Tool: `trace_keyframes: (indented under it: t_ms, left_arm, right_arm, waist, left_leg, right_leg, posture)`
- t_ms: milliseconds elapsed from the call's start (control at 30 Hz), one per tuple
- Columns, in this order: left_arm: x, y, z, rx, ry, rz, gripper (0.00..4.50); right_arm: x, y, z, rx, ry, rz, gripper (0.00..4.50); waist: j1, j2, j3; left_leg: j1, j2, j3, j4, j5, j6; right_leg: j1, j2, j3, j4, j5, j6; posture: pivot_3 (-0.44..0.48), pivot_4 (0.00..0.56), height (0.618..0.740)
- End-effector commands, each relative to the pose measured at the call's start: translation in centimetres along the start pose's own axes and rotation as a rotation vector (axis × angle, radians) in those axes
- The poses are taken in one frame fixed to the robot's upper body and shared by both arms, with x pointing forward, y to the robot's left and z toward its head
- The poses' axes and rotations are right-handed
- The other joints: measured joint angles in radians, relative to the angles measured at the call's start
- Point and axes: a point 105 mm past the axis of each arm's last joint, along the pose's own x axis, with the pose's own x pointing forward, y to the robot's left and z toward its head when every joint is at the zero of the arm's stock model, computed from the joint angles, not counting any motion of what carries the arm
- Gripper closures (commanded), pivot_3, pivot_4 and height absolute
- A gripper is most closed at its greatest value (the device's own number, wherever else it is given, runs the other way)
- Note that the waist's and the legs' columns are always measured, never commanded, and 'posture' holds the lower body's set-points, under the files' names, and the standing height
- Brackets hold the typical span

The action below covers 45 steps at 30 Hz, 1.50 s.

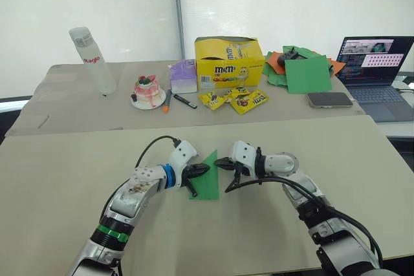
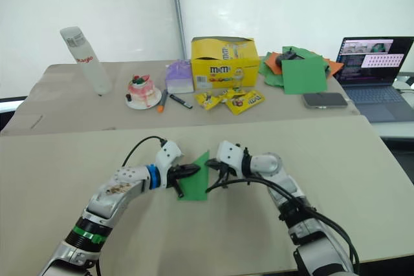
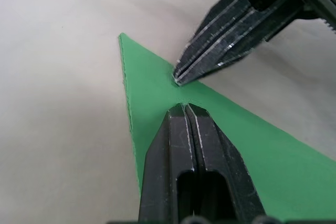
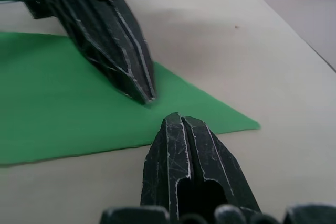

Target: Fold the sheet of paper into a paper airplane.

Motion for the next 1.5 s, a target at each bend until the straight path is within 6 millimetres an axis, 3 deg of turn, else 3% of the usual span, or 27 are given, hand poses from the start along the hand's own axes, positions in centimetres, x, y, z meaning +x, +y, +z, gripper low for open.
trace_keyframes:
  t_ms: [33, 767, 867, 1133, 1233, 1367, 1500]
  left_arm:
    - [0.1, 0.2, 0.0, 0.002, 0.001, 0.012, 4.45]
    - [0.4, 0.0, 0.1, 0.01, 0.013, -0.023, 4.45]
    - [0.5, 0.0, 0.2, 0.009, 0.011, -0.025, 4.45]
    - [0.5, 0.4, 0.8, -0.016, -0.019, -0.024, 4.45]
    - [0.3, 1.0, 1.5, -0.038, -0.047, -0.008, 4.45]
    - [-0.1, 1.7, 2.6, -0.023, -0.099, 0.002, 4.45]
    - [0.3, 1.5, 3.2, -0.035, -0.121, -0.04, 4.45]
  right_arm:
    - [0.5, 2.7, -1.3, 0.057, 0.036, 0.106, 4.5]
    - [-2.5, 10.4, -2.0, 0.255, 0.027, 0.374, 4.5]
    - [-2.8, 9.7, -1.3, 0.281, -0.006, 0.327, 4.5]
    - [-5.2, 4.5, 4.7, 0.344, -0.15, 0.225, 4.5]
    - [-3.9, 3.7, 4.0, 0.29, -0.072, 0.179, 4.5]
    - [-1.4, 3.0, 1.5, 0.257, 0.054, 0.102, 4.5]
    - [0.6, 3.5, -0.4, 0.285, 0.145, 0.084, 4.5]
  waist:
    - [0.0, 0.0, 0.0]
    - [0.006, 0.0, 0.0]
    - [0.009, -0.001, -0.001]
    - [0.022, -0.002, 0.001]
    - [0.021, -0.002, 0.001]
    - [0.026, -0.003, 0.001]
    - [0.016, -0.003, 0.002]
  left_leg:
    - [0.0, 0.0, 0.0, 0.0, 0.0, 0.0]
    - [0.0, 0.0, 0.0, 0.0, 0.0, 0.001]
    - [0.0, 0.0, 0.0, 0.0, 0.0, 0.001]
    - [-0.002, 0.0, 0.0, 0.0, 0.0, 0.001]
    - [-0.002, 0.001, 0.0, 0.0, 0.0, 0.0]
    - [-0.003, 0.0, -0.001, 0.0, 0.0, 0.0]
    - [-0.003, -0.001, 0.0, 0.001, 0.0, 0.0]
  right_leg:
    - [0.0, 0.0, 0.0, 0.0, 0.0, 0.0]
    - [0.001, 0.0, 0.001, -0.001, 0.0, 0.0]
    - [0.001, 0.0, 0.0, -0.001, 0.0, 0.0]
    - [0.0, 0.0, 0.001, -0.002, 0.0, 0.0]
    - [-0.001, 0.0, 0.001, -0.002, 0.0, 0.0]
    - [-0.002, 0.0, 0.0, -0.002, 0.0, 0.0]
    - [-0.004, 0.0, -0.001, 0.0, 0.0, 0.0]
  posture:
    - [0.0, 0.15, 0.74]
    - [0.0, 0.15, 0.74]
    - [0.0, 0.15, 0.74]
    - [0.0, 0.15, 0.74]
    - [0.0, 0.15, 0.74]
    - [0.0, 0.15, 0.74]
    - [0.0, 0.15, 0.74]
